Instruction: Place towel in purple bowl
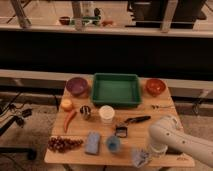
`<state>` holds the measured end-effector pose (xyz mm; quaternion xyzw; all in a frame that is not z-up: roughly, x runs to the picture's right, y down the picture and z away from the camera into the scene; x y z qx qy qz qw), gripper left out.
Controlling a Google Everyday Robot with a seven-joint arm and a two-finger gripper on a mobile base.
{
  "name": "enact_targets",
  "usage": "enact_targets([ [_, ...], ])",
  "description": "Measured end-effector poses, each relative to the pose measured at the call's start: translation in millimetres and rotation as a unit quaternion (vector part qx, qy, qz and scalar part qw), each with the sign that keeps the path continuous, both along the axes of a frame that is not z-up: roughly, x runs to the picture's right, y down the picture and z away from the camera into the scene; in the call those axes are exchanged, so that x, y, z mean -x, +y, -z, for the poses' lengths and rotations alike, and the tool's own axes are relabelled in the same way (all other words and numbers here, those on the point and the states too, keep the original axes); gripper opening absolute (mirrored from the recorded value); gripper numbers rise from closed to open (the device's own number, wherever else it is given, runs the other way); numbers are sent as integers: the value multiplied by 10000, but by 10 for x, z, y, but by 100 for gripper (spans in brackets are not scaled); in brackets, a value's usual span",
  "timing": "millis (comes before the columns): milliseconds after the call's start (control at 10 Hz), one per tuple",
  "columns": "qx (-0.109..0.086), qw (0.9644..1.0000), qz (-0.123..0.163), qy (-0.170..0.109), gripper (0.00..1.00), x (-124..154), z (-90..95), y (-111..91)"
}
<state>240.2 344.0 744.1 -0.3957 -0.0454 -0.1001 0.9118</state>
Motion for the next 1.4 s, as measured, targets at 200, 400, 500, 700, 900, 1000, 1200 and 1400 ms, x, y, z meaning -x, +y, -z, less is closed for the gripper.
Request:
enact_targets([
  [200,-9,9996,187,-195,0,196,66,-16],
  [400,33,9989,225,-407,0,490,200,-9],
  [500,38,9982,283,-520,0,575,348,7],
  [700,-66,9965,469,-686,0,747,578,-46],
  [900,-298,9935,727,-824,0,960,702,-269],
  [1000,-458,9914,876,-859,0,1044,720,-457],
  [1200,-761,9851,1263,-880,0,1179,683,-867],
  [1400,-1158,9747,1727,-819,0,1308,700,-1420],
])
